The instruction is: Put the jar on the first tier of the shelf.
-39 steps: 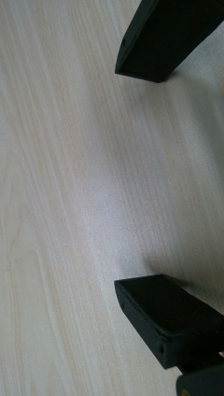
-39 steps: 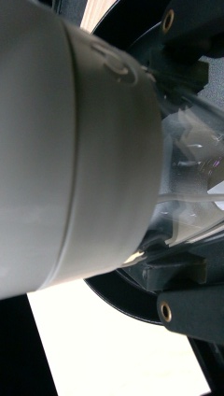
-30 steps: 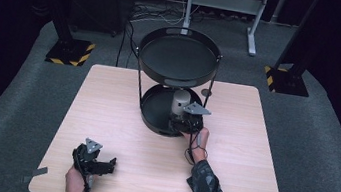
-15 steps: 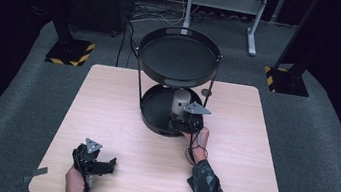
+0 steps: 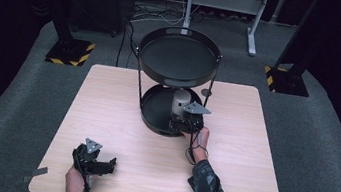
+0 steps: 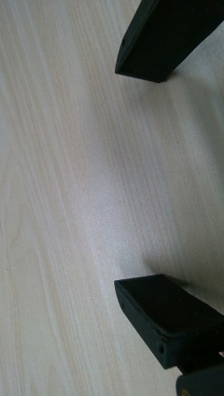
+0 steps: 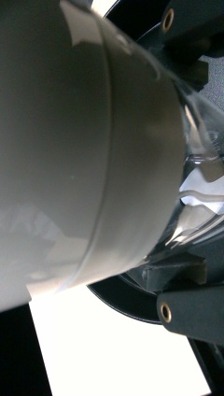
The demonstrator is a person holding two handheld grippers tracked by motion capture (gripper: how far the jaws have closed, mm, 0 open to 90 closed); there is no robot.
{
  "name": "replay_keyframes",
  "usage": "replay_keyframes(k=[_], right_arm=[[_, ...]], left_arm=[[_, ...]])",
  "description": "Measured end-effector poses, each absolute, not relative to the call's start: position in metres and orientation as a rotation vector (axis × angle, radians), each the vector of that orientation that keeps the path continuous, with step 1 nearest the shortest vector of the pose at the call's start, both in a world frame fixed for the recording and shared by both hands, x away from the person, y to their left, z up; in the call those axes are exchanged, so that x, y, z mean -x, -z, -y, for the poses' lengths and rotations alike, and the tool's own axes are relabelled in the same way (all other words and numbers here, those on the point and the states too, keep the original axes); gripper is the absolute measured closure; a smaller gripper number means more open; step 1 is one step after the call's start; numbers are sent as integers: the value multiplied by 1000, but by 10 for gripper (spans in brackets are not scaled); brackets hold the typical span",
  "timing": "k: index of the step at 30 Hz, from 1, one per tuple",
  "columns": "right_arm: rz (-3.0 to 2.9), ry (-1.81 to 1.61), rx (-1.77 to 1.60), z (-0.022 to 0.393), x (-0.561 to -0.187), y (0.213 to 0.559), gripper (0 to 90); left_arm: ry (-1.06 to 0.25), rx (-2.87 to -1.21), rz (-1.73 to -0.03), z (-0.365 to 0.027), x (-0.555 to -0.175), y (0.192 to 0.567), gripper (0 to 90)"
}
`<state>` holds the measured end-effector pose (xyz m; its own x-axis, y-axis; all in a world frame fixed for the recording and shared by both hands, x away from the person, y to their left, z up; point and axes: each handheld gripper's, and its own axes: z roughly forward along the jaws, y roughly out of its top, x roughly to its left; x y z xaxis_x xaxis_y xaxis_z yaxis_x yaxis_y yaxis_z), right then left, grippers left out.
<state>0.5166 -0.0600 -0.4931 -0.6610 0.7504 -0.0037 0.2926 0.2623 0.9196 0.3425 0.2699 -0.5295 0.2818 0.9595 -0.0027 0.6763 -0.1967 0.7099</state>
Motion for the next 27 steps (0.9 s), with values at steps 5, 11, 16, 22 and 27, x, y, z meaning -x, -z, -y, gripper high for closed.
replay_keyframes(k=[5, 11, 16, 22, 27], right_arm=[[-2103, -1373, -946, 60, -517, 492, 299], [-2109, -1369, -945, 60, -517, 492, 299], [-2125, -1358, -949, 60, -518, 491, 280], [-2156, -1339, -984, 59, -519, 489, 198], [-2183, -1317, -1031, 60, -518, 485, 90]], left_arm=[[-606, -1952, -1464, -270, -342, 530, 2], [-607, -1952, -1463, -270, -343, 530, 2], [-606, -1952, -1464, -270, -343, 530, 2], [-606, -1952, -1463, -270, -343, 530, 2], [-606, -1952, -1464, -270, -343, 530, 2]])
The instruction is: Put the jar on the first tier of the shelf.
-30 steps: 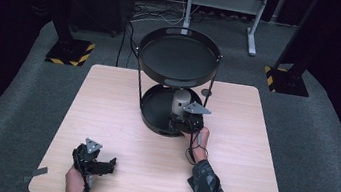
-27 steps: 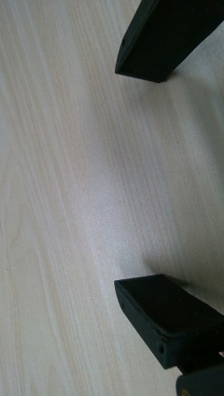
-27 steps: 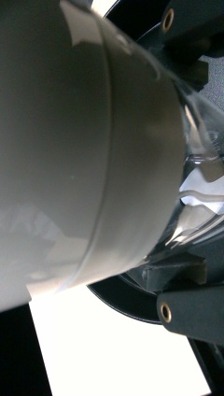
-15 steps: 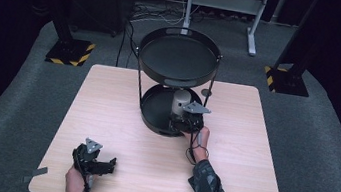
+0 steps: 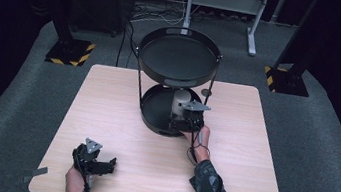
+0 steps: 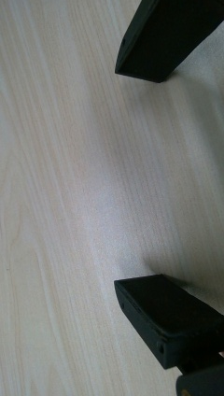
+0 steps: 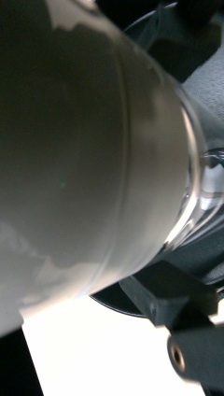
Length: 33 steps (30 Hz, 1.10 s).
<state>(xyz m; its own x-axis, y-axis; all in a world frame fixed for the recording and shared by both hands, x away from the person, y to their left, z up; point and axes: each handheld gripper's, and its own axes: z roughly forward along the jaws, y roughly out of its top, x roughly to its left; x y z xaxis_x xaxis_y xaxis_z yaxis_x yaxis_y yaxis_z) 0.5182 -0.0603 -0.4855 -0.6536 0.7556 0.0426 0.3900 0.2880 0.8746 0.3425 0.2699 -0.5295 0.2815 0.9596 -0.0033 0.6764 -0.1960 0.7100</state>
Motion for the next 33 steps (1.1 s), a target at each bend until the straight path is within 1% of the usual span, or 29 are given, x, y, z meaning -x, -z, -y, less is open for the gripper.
replay_keyframes(k=[2, 9, 17, 26, 33], right_arm=[[-2195, -1296, -1048, 61, -517, 485, 65], [-2211, -1246, -1080, 69, -510, 483, 29], [-2211, -1230, -1075, 81, -494, 475, 14], [-2239, -1117, -1075, 100, -453, 469, 0], [-2265, -999, -1119, 119, -412, 484, 0]], left_arm=[[-607, -1952, -1463, -270, -343, 530, 2], [-606, -1952, -1464, -270, -343, 530, 2], [-606, -1952, -1464, -270, -343, 530, 2], [-606, -1952, -1464, -270, -343, 530, 2], [-606, -1952, -1464, -270, -343, 530, 2]])
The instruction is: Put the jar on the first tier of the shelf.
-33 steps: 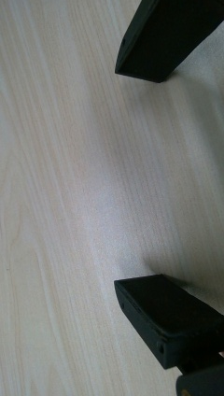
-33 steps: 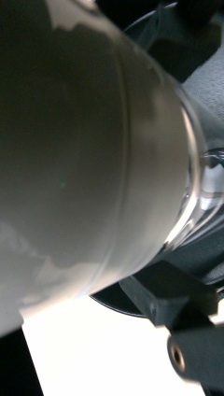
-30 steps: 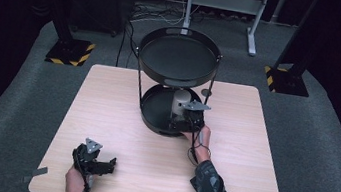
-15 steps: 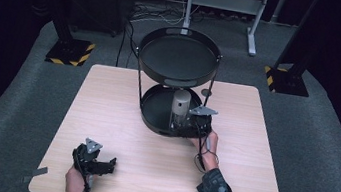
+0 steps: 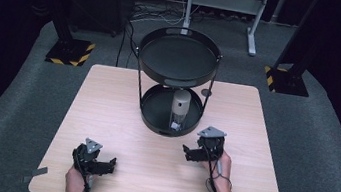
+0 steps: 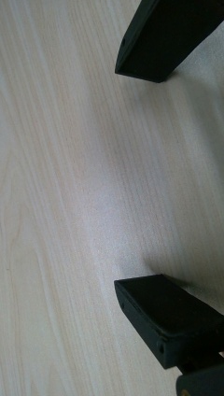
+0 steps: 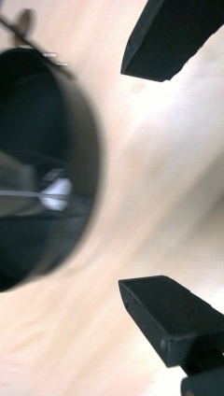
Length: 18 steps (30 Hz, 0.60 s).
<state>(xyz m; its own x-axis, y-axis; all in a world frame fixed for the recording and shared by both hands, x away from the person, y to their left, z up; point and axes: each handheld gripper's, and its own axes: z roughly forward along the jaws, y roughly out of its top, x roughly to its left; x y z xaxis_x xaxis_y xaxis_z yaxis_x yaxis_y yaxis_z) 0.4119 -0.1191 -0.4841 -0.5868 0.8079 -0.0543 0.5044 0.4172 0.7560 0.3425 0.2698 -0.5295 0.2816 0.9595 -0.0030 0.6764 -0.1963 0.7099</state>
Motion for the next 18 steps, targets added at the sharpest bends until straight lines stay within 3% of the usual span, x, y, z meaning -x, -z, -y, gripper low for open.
replay_keyframes(k=[9, 18], right_arm=[[-2257, -961, -1214, 152, -363, 515, 0], [-2261, -941, -1241, 160, -357, 528, 0]], left_arm=[[-606, -1953, -1463, -270, -343, 530, 2], [-607, -1953, -1462, -269, -343, 530, 2]])
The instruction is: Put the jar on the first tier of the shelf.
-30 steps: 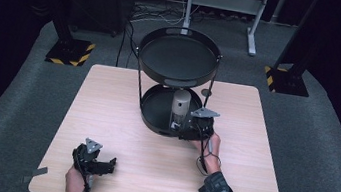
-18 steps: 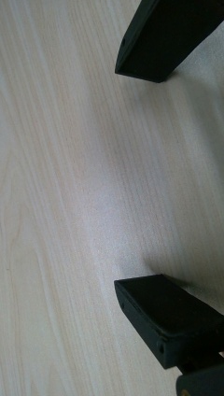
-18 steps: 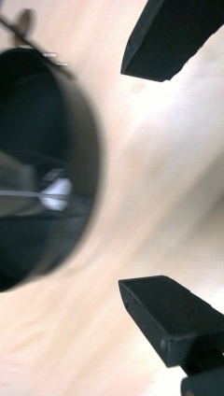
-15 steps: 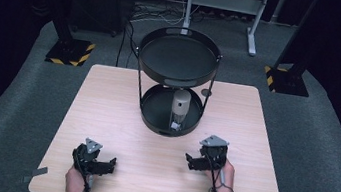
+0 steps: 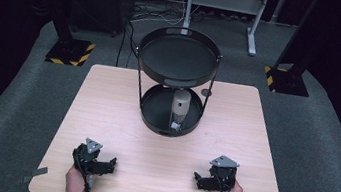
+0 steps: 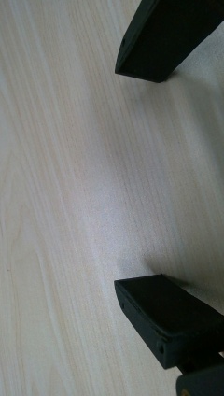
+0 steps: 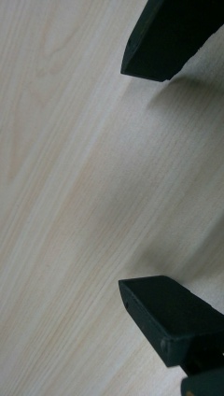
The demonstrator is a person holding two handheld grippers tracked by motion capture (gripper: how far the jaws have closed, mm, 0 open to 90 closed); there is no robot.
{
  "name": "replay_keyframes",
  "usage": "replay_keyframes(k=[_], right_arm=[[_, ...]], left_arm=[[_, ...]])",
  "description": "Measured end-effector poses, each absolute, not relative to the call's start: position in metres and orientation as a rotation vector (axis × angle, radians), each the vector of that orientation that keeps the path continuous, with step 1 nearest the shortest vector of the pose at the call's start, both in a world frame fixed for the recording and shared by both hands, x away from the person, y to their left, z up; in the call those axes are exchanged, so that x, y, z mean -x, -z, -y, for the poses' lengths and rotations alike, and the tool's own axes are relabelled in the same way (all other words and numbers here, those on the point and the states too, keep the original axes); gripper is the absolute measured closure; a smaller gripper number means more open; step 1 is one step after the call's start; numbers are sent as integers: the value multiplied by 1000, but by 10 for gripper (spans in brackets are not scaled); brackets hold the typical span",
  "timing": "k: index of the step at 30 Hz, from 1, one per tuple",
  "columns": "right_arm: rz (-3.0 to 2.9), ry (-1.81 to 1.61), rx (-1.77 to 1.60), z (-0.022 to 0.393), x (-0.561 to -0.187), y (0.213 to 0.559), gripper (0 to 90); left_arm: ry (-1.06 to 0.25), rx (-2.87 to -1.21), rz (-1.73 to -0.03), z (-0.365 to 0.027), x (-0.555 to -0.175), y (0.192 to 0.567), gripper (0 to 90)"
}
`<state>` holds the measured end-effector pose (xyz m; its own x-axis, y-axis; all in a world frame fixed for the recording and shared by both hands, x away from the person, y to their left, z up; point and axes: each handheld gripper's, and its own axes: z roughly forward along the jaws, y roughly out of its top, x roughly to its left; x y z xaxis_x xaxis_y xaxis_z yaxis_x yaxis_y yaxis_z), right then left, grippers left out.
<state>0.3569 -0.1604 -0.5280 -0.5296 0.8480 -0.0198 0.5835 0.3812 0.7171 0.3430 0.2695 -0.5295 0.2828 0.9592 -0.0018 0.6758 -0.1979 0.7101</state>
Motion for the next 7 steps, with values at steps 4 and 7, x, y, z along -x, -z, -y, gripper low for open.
replay_keyframes(k=[4, 7], right_arm=[[-2257, -948, -1232, 159, -356, 528, 0], [-2254, -958, -1225, 160, -356, 527, 0]], left_arm=[[-607, -1954, -1462, -269, -343, 530, 2], [-607, -1953, -1462, -269, -343, 530, 2]])
